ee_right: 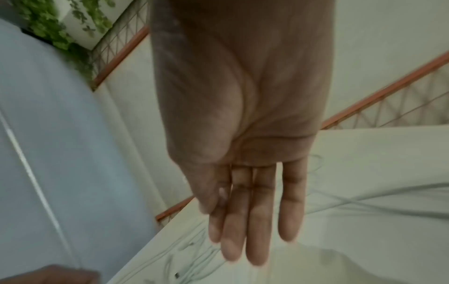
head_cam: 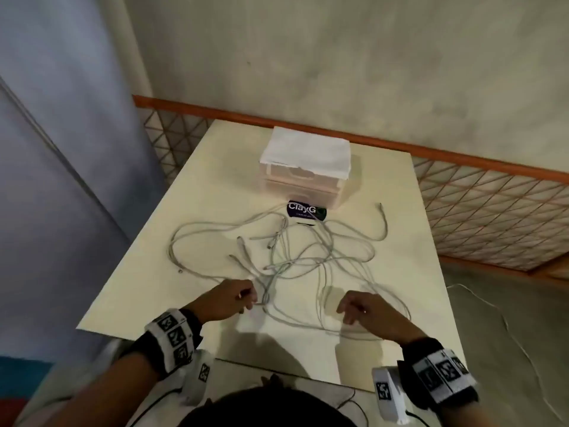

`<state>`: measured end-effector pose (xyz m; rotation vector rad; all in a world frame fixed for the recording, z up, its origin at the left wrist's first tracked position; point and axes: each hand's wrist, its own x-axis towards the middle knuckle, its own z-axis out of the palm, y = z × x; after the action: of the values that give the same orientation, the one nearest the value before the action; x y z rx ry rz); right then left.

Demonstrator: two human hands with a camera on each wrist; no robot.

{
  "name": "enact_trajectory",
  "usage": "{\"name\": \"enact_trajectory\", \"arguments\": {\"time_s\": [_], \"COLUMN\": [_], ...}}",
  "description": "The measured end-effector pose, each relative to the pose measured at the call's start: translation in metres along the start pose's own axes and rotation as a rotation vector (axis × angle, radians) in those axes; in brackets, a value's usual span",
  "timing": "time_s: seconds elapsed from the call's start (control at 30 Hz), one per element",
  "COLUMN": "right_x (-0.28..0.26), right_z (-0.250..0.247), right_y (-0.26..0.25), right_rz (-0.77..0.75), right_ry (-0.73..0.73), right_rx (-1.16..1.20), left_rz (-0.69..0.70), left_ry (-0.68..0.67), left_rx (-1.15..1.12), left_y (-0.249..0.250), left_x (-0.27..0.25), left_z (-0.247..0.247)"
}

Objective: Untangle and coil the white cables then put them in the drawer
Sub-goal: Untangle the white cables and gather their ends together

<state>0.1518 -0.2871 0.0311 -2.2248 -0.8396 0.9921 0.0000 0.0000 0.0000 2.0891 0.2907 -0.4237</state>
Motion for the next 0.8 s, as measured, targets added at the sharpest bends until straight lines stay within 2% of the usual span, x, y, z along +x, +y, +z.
{"name": "enact_trajectory", "arguments": {"time_s": [0.17,0.3,0.43,0.53,0.63,0.7,0.8], "right_x": [0.056,0.104,0.139,0.150,0.153,0.152,0.149], "right_z": [0.011,0.023,0.030,0.033,0.034,0.031,0.024], "right_y": [-0.025,-0.037,-0.040,-0.042,-0.039,-0.036,-0.037], "right_rz": [-0.073,-0.160,-0.174,-0.110,-0.070,-0.065,-0.103], "right_ry": [0.062,0.191,0.210,0.172,0.141,0.153,0.198], "right_rx": [-0.016,-0.187,-0.346,-0.465,-0.487,-0.434,-0.221], "left_rz": [0.044,-0.006,-0.067,-0.105,-0.098,-0.038,0.182], "left_ry": [0.216,0.401,0.371,0.346,0.338,0.389,0.460], "left_rx": [0.067,0.216,0.370,0.500,0.575,0.463,0.011], "left_y": [-0.002,0.002,0.008,0.009,0.006,0.008,0.025], "left_x": [0.030,0.062,0.090,0.100,0.103,0.103,0.099], "left_z": [0.002,0.003,0.008,0.013,0.011,0.005,-0.012]}}
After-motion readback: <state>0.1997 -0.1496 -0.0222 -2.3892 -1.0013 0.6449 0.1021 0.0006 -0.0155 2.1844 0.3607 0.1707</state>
